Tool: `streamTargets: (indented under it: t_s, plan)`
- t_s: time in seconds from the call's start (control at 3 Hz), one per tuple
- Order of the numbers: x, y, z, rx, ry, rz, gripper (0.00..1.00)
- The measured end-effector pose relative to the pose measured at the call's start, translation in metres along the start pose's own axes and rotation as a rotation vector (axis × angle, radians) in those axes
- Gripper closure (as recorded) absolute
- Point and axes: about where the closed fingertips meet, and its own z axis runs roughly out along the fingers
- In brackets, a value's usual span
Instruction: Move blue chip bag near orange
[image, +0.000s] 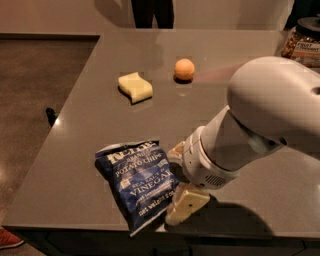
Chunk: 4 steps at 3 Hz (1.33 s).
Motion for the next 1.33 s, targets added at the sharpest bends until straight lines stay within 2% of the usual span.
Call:
streamTargets:
  t_s: [0.33, 0.67, 1.0, 1.33]
  plan:
    - [-0.004, -0.003, -0.003, 0.013, 0.000, 0.021, 0.46]
    - [-0.007, -0.027, -0.025, 0.073, 0.009, 0.067, 0.77]
    - [-0.009, -0.061, -0.054, 0.151, 0.019, 0.110, 0.98]
    - [-0.004, -0.104, -0.088, 0.240, 0.025, 0.158, 1.00]
